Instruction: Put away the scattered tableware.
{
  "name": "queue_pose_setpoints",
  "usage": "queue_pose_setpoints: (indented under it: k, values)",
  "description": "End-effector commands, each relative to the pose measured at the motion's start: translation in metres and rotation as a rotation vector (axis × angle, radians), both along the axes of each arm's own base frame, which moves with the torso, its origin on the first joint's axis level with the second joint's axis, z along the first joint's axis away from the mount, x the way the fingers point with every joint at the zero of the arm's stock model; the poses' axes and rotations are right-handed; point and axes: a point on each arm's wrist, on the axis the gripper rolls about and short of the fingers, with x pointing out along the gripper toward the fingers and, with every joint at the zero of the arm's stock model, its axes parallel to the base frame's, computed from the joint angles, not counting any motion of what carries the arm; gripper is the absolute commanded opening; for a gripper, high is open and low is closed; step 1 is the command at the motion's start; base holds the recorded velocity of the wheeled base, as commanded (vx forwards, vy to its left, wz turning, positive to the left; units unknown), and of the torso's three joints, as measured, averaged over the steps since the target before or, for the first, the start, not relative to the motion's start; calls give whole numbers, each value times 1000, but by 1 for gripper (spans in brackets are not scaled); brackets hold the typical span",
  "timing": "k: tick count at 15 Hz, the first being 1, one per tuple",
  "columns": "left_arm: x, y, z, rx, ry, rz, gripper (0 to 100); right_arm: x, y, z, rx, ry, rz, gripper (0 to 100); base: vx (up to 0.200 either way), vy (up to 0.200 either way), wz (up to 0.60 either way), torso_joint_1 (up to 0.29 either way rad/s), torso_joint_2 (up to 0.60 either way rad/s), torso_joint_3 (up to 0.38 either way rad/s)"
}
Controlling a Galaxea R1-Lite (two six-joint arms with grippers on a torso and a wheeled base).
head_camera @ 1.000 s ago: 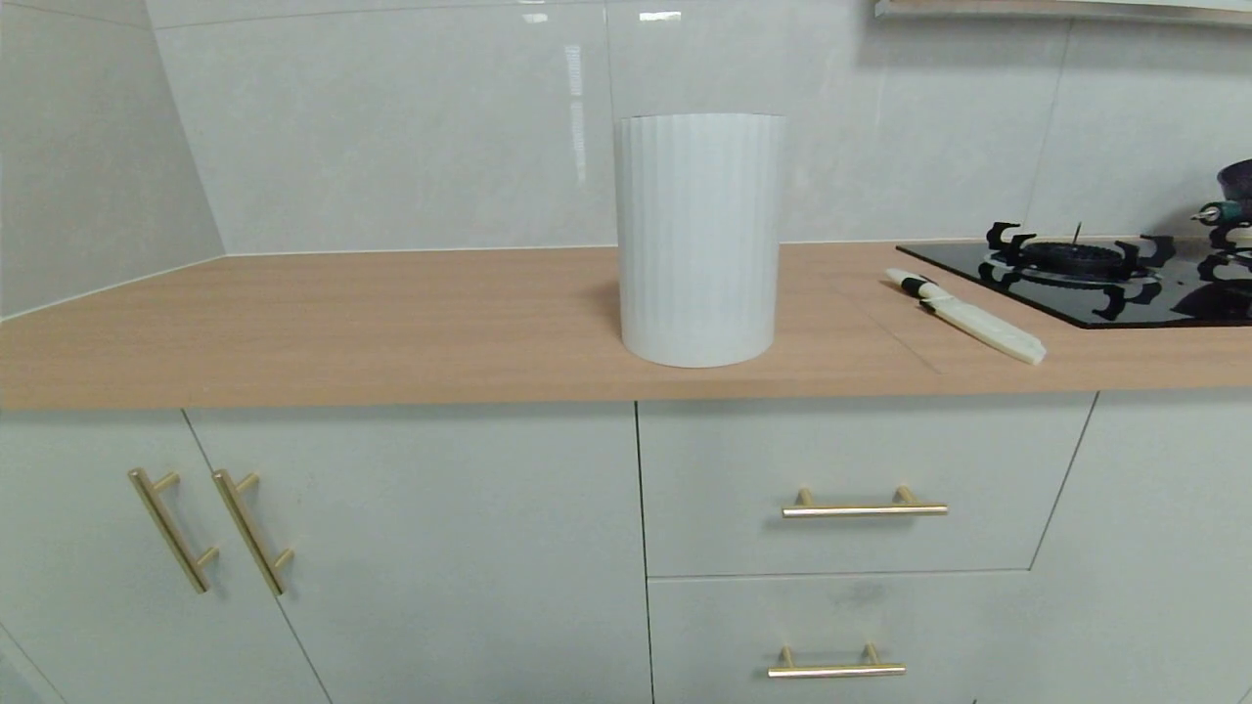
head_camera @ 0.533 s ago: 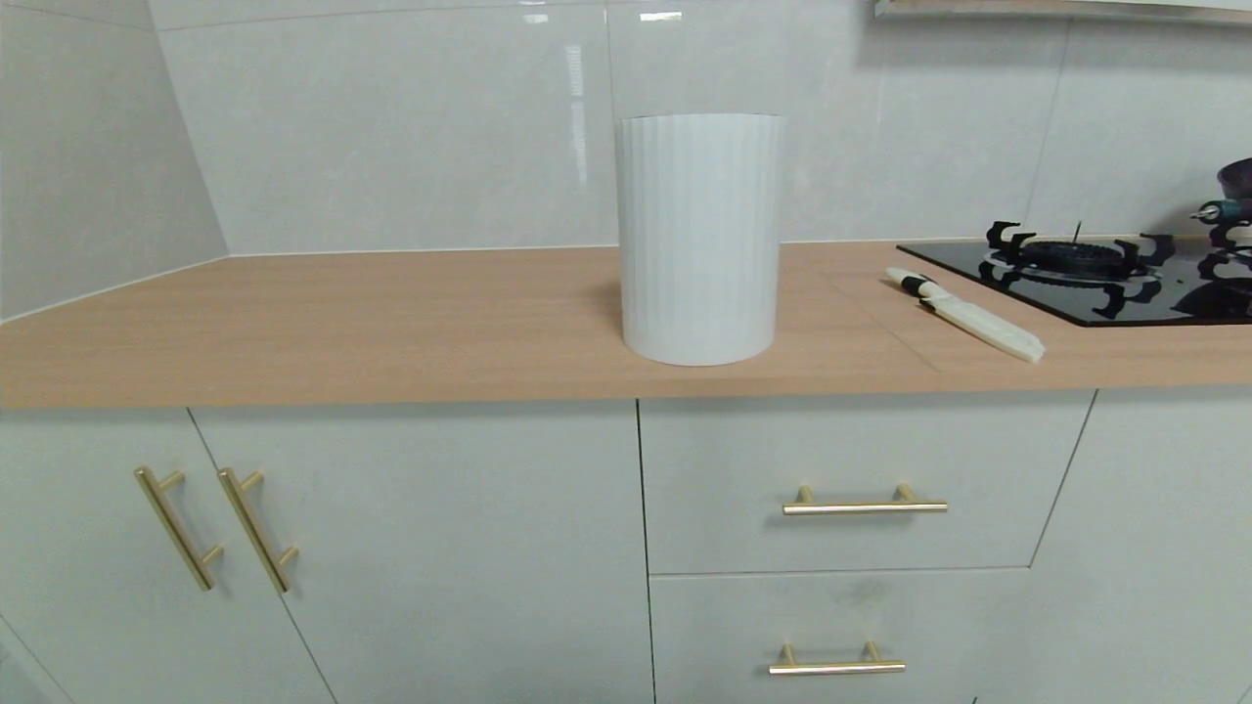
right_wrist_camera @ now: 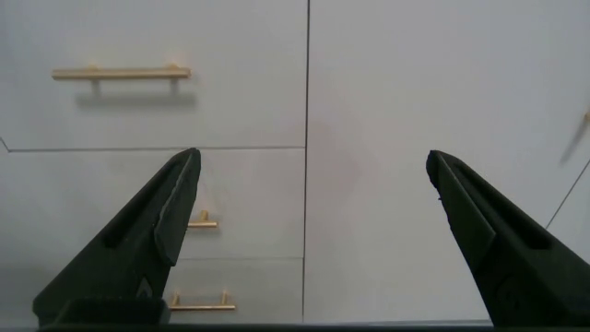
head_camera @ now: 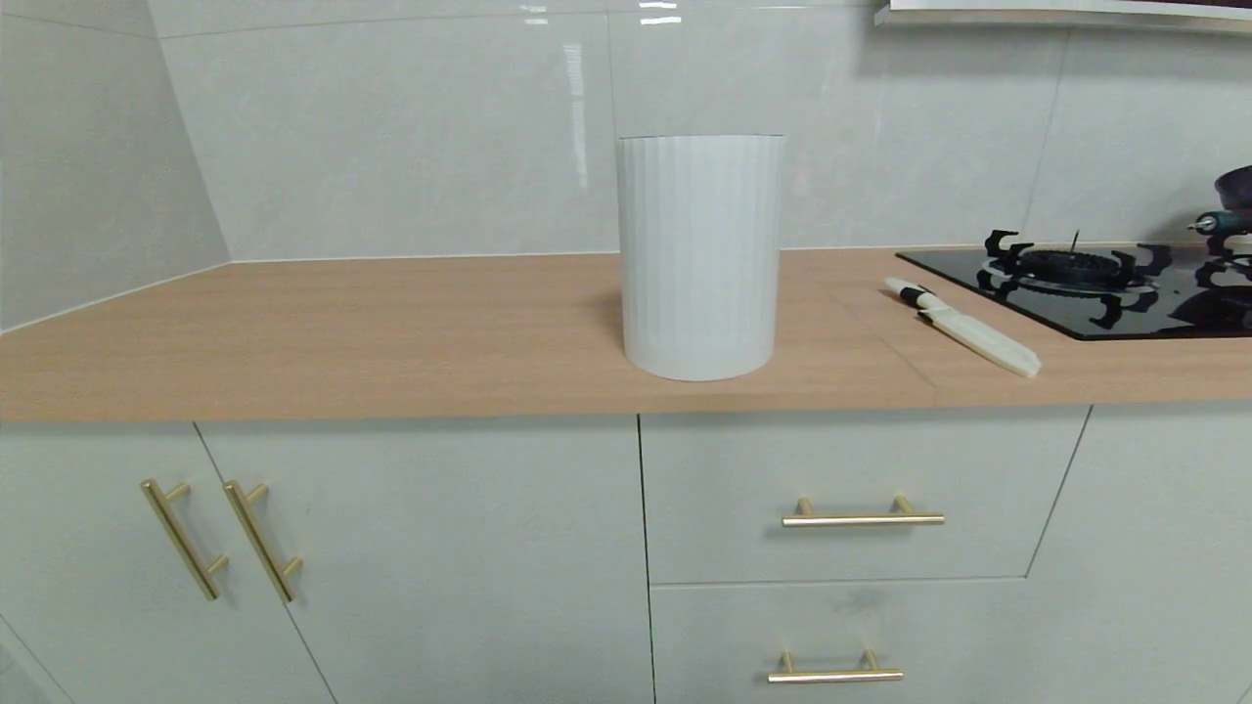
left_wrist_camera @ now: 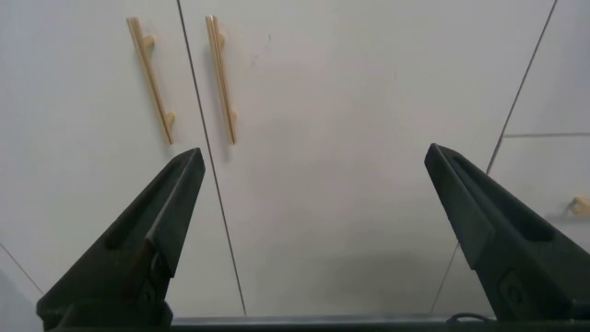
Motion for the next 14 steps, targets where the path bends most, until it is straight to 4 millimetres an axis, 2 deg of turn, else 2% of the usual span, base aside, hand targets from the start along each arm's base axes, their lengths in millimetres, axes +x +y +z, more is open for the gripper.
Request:
queue_pose_setpoints:
  k: [1,14]
  values:
    - [0,0,0,0,0,0,100,0,0,0,0,2,0,100,0,0,0,32,-129,-276]
    - [0,0,0,0,0,0,100,0,0,0,0,2,0,100,0,0,0,181,-479,-287]
